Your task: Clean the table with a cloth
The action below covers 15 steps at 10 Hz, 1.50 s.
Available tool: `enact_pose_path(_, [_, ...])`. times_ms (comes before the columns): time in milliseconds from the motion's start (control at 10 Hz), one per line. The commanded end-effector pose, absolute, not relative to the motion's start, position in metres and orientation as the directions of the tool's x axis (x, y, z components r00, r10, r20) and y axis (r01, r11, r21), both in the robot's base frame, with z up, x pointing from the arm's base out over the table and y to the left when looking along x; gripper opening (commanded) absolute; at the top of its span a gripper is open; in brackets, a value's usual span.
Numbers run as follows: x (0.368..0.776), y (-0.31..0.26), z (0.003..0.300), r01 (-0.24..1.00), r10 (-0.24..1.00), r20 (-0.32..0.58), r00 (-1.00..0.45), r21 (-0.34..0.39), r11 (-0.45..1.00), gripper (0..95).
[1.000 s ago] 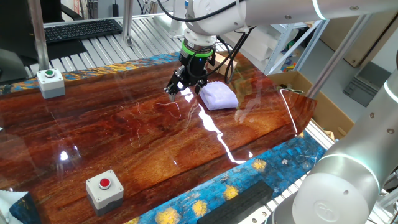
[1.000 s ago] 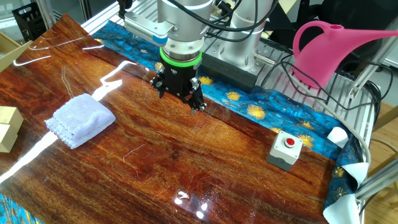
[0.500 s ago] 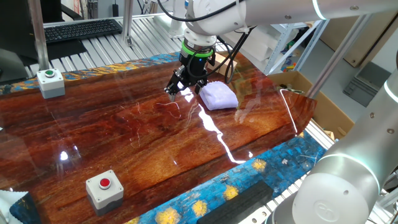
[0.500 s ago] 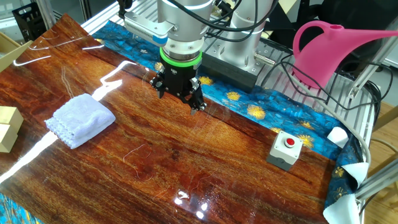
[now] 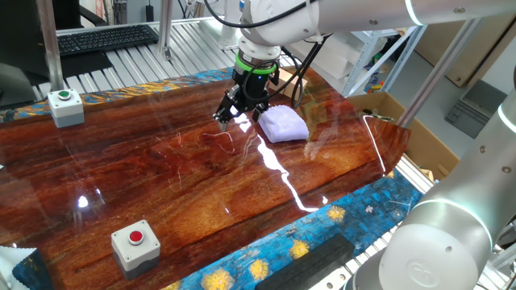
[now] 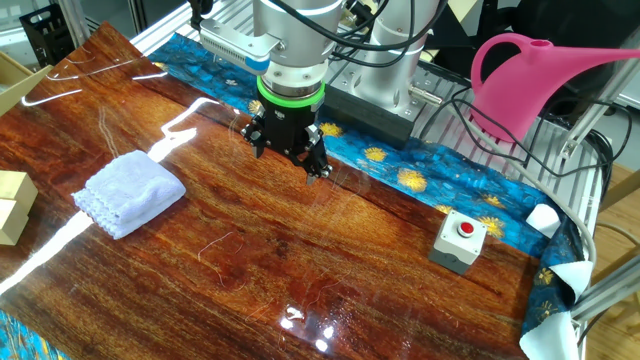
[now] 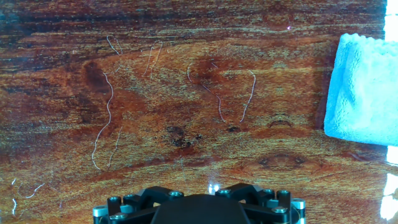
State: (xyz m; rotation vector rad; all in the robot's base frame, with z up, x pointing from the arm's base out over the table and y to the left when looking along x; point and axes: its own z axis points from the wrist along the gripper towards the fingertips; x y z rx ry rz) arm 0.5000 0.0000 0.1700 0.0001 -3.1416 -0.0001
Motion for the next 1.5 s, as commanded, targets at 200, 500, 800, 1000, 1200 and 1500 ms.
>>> enact_pose_path(200, [0.5000, 0.0000, 0.1700, 0.070, 0.070, 0.017, -0.997, 0.012, 0.997, 0.0])
enact_pose_path(500, [0.4995, -0.0001, 0.1696, 0.071, 0.070, 0.023, -0.997, 0.011, 0.997, 0.0])
enact_pose_path(800, [0.4995, -0.0002, 0.1695, 0.073, 0.073, 0.026, -0.997, 0.011, 0.997, 0.0])
enact_pose_path(1000, [0.4996, -0.0009, 0.1691, 0.069, 0.068, 0.027, -0.997, 0.013, 0.998, 0.0])
enact_pose_path(1200, [0.4999, -0.0025, 0.1683, 0.067, 0.067, 0.025, -0.997, 0.017, 0.998, 0.0])
enact_pose_path(1500, [0.5003, -0.0044, 0.1673, 0.068, 0.068, 0.023, -0.997, 0.019, 0.997, 0.0])
